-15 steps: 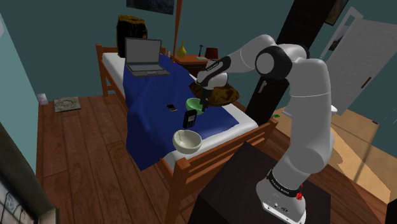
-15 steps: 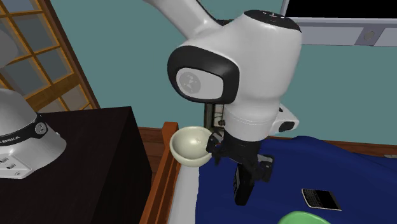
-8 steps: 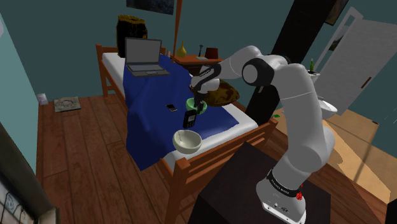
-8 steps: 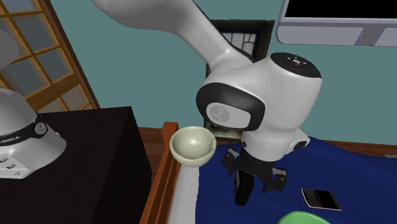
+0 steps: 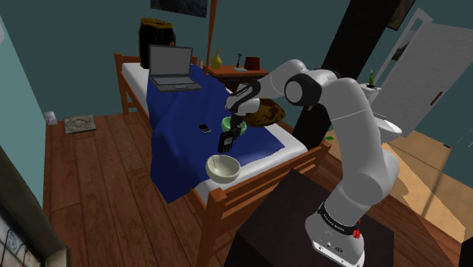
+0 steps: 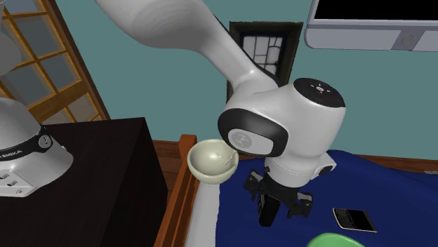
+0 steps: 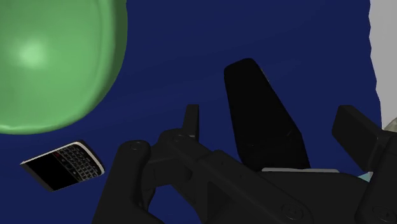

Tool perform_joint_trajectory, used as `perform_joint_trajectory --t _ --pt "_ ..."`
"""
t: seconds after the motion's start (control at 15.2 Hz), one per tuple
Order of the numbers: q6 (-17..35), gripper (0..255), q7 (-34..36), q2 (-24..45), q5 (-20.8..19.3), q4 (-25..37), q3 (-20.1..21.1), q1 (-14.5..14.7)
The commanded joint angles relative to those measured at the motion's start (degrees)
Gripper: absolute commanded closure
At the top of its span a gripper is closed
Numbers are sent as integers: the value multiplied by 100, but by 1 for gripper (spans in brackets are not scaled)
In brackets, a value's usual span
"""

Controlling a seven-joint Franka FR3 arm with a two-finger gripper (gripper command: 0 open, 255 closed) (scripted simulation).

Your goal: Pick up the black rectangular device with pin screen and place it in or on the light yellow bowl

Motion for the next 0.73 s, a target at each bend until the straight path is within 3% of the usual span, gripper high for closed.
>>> perform_joint_trajectory --t 0.0,0.2,0.26,0.66 --pt "7 0 1 10 2 4 2 0" --pt "7 0 1 10 2 5 2 0" --pt "7 255 1 10 2 4 2 0" --pt "7 255 1 10 2 5 2 0"
